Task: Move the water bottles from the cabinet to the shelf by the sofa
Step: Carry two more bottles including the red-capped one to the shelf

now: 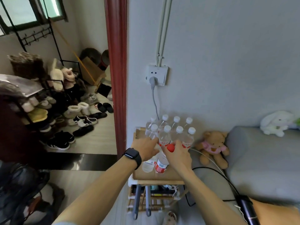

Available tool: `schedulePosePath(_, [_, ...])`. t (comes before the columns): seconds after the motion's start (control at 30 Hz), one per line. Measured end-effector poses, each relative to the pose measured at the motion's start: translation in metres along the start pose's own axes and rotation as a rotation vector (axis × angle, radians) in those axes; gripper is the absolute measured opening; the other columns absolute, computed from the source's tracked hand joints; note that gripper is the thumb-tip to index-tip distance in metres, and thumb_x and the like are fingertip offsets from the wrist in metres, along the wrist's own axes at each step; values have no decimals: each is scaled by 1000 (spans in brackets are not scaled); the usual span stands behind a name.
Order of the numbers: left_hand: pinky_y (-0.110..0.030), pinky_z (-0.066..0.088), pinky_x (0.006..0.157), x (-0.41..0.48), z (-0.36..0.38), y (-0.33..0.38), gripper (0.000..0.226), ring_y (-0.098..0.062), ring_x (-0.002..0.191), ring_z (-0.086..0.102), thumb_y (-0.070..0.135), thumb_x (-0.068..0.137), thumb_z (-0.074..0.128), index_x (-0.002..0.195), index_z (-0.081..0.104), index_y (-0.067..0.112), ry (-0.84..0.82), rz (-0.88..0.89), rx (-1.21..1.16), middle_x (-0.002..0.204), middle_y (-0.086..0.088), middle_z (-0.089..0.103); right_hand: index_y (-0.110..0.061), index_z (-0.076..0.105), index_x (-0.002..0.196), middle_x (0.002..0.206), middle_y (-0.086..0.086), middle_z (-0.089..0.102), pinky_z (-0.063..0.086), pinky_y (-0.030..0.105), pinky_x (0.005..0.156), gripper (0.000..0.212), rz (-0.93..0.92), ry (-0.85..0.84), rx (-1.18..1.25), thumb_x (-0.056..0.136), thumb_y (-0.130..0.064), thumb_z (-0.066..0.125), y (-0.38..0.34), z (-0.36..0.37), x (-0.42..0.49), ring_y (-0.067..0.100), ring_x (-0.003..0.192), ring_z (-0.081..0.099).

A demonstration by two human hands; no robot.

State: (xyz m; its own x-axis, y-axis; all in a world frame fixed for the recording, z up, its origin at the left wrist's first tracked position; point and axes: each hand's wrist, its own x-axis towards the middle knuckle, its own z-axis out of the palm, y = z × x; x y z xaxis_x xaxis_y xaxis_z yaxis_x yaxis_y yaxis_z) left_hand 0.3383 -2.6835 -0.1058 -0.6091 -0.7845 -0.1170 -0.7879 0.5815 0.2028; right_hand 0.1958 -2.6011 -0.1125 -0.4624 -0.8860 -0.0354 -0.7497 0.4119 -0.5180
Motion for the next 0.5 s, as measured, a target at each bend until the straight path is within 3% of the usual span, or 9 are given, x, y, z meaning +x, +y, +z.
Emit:
schedulePosePath(0.13, [-31, 42, 73, 0, -7, -11, 40, -24, 110, 59, 43, 99, 45, 137, 46, 28, -19, 47, -84, 128, -2, 58, -33, 49, 95, 81, -17, 57, 50, 35, 71, 50, -86, -48, -44, 84, -81, 40, 6, -5, 1, 10, 78, 58])
schedulePosePath(0.27, [-35, 50, 86, 5, -8, -25, 42, -20, 110, 59, 45, 96, 50, 137, 47, 35, -28, 29, -164, 127, 2, 61, -32, 52, 92, 81, -15, 61, 50, 30, 65, 47, -118, -70, -27, 82, -79, 47, 16, -10, 3, 4, 75, 58])
schedulePosePath(0.43, [-31, 46, 75, 3, -3, -20, 40, -18, 101, 60, 48, 96, 52, 131, 51, 30, 5, 17, -177, 118, 5, 62, -27, 56, 94, 79, -13, 62, 46, 27, 64, 32, -206, -100, 20, 88, -58, 61, 19, -15, 8, 3, 74, 58])
schedulePosePath(0.5, [-33, 46, 70, -1, -3, -19, 40, -19, 88, 60, 55, 93, 53, 122, 52, 26, 37, -22, -125, 101, 6, 63, -27, 55, 100, 82, -13, 62, 45, 31, 65, 24, -326, -108, -83, 93, -49, 57, 18, -14, 15, 9, 76, 59])
